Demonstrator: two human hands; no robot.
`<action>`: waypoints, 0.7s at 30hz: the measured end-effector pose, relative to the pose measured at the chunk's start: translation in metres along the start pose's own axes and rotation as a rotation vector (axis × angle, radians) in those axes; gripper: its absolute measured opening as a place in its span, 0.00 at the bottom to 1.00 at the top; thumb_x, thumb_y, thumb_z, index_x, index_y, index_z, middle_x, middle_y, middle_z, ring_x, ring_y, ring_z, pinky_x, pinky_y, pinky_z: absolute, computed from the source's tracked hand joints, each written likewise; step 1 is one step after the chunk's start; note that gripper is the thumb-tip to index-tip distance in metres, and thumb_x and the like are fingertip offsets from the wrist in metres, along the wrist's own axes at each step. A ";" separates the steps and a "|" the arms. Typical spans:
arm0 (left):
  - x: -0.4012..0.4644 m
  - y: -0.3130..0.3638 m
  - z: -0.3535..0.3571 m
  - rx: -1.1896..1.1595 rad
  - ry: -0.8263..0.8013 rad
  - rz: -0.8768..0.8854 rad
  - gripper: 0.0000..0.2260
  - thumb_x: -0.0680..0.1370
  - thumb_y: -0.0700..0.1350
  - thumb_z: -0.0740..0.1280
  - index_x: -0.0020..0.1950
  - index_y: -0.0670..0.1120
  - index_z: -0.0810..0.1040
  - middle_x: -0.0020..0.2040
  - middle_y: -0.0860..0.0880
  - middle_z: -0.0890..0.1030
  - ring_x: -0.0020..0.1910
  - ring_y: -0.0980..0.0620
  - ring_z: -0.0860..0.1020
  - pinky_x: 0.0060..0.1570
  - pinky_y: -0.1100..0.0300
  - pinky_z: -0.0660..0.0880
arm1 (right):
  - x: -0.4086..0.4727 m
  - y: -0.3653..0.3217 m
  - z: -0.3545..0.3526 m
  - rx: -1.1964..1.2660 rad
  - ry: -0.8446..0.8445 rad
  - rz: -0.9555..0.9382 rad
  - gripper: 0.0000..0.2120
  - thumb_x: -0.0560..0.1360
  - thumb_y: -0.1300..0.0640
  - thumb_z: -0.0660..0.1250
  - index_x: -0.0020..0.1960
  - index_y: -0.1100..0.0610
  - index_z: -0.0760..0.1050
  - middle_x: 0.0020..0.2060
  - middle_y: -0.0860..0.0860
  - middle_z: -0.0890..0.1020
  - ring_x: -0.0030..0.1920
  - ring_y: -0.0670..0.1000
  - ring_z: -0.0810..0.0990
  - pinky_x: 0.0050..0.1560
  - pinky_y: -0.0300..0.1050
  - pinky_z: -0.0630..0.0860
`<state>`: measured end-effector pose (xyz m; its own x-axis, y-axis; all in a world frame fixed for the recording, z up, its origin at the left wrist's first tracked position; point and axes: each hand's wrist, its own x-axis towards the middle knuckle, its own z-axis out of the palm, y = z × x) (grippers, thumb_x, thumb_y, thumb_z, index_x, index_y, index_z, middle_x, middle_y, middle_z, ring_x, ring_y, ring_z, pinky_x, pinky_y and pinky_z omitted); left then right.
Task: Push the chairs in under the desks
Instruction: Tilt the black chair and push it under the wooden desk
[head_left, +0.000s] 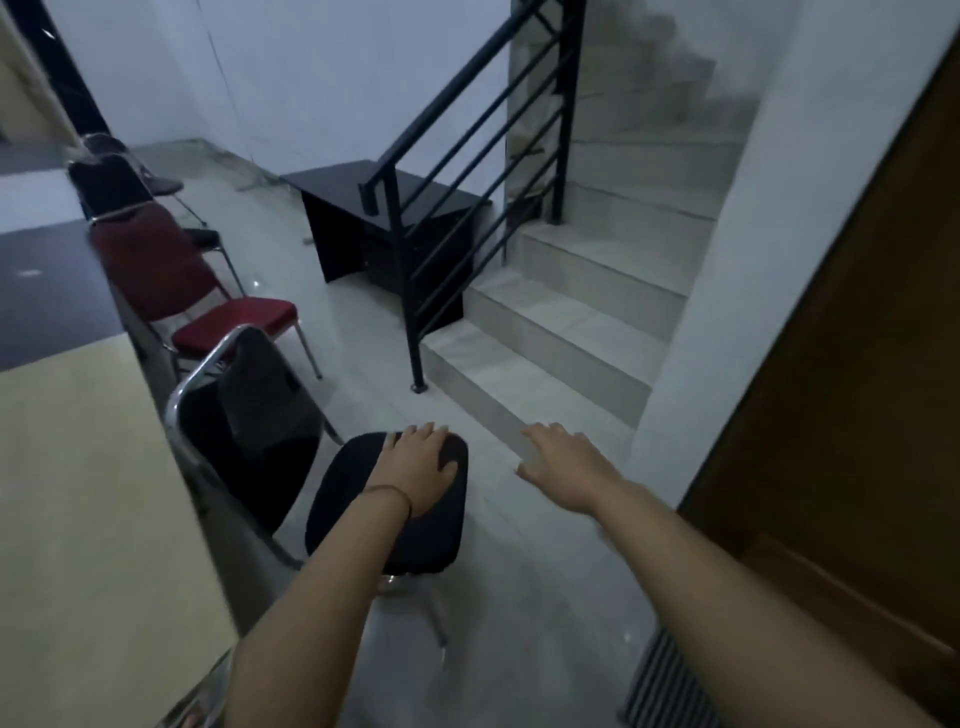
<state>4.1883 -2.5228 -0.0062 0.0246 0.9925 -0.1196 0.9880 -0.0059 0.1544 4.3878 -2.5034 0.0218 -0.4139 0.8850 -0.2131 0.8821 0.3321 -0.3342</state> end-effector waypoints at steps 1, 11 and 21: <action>0.011 0.000 -0.001 0.009 0.000 -0.032 0.24 0.81 0.52 0.54 0.75 0.46 0.56 0.75 0.47 0.59 0.74 0.48 0.57 0.73 0.51 0.50 | 0.013 0.005 -0.005 -0.001 -0.010 -0.015 0.28 0.81 0.46 0.57 0.77 0.54 0.55 0.74 0.54 0.61 0.72 0.55 0.61 0.70 0.46 0.56; 0.126 -0.033 -0.012 -0.008 0.000 -0.236 0.23 0.81 0.51 0.54 0.74 0.44 0.58 0.73 0.46 0.62 0.72 0.47 0.59 0.72 0.51 0.52 | 0.180 0.016 -0.024 -0.007 -0.146 -0.151 0.29 0.80 0.45 0.58 0.77 0.53 0.55 0.74 0.57 0.61 0.73 0.58 0.60 0.72 0.50 0.55; 0.241 -0.087 -0.018 -0.086 0.001 -0.397 0.25 0.81 0.51 0.54 0.76 0.44 0.55 0.75 0.46 0.59 0.73 0.47 0.59 0.72 0.51 0.52 | 0.330 0.001 -0.048 -0.067 -0.202 -0.339 0.28 0.81 0.47 0.57 0.77 0.54 0.54 0.74 0.56 0.61 0.73 0.55 0.59 0.72 0.48 0.54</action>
<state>4.1058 -2.2806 -0.0308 -0.3560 0.9159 -0.1852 0.9044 0.3876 0.1783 4.2623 -2.1951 -0.0050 -0.7143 0.6414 -0.2798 0.6976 0.6210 -0.3574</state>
